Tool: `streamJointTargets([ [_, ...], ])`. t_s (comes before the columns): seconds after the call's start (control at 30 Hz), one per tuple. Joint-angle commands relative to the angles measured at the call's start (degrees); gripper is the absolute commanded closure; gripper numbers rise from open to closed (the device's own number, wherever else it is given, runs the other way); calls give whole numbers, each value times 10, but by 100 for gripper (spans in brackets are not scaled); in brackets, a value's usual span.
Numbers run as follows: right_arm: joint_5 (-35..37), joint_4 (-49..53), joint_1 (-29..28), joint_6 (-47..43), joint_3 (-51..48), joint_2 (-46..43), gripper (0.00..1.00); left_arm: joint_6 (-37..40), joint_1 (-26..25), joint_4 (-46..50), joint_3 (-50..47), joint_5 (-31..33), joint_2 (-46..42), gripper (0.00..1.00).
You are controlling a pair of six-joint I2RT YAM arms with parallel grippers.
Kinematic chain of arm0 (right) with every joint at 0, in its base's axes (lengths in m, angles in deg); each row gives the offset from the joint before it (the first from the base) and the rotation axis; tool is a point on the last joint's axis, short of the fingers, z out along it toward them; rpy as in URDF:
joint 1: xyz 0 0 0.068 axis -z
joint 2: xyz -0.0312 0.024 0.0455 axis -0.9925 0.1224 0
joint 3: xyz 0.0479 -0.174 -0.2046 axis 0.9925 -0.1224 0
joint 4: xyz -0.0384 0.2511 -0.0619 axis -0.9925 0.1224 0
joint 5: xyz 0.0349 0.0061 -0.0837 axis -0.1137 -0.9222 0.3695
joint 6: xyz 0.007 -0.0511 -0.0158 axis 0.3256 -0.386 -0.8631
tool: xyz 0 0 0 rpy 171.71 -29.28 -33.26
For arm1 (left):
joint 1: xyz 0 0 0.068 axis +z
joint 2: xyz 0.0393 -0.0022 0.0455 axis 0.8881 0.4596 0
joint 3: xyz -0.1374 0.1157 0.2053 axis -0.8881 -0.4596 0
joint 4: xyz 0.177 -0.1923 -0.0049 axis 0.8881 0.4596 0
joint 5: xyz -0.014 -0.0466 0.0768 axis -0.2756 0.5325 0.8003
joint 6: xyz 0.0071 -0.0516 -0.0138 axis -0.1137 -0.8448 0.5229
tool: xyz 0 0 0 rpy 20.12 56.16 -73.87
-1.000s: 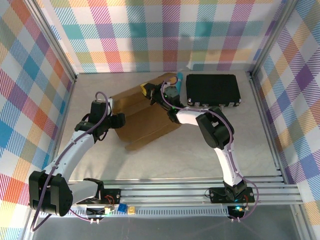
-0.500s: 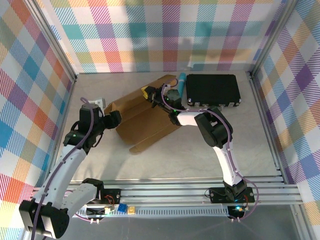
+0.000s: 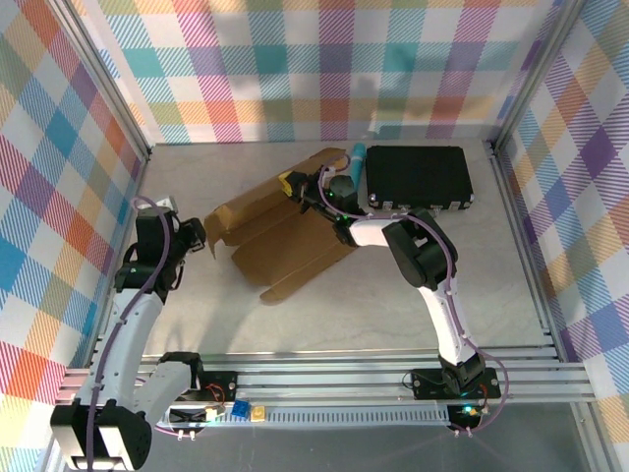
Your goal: Fold the paper box
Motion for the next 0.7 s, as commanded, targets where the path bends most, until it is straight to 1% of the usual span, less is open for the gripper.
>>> streamJointTargets([
  [0.0, -11, 15, 5, -9, 21, 10, 100, -16, 33, -33, -3, 26, 13, 59],
  [0.13, -22, 33, 5, -15, 39, 16, 100, -38, 67, -59, -16, -29, 64, 61],
  [0.27, -28, 35, 6, -15, 34, 20, 100, -56, 82, -76, -30, -84, 113, 63],
  [0.3, -28, 34, 6, -15, 30, 20, 100, -56, 85, -104, -36, -100, 117, 64],
  [0.4, -27, 31, 6, -11, 24, 22, 100, -38, 86, -136, -53, -149, 129, 65],
  [0.6, -29, 40, 7, -11, 42, 30, 100, 20, 86, -142, -54, -148, 167, 65],
  [0.67, -30, 41, 7, -9, 44, 31, 100, 33, 86, -144, -49, -134, 187, 63],
])
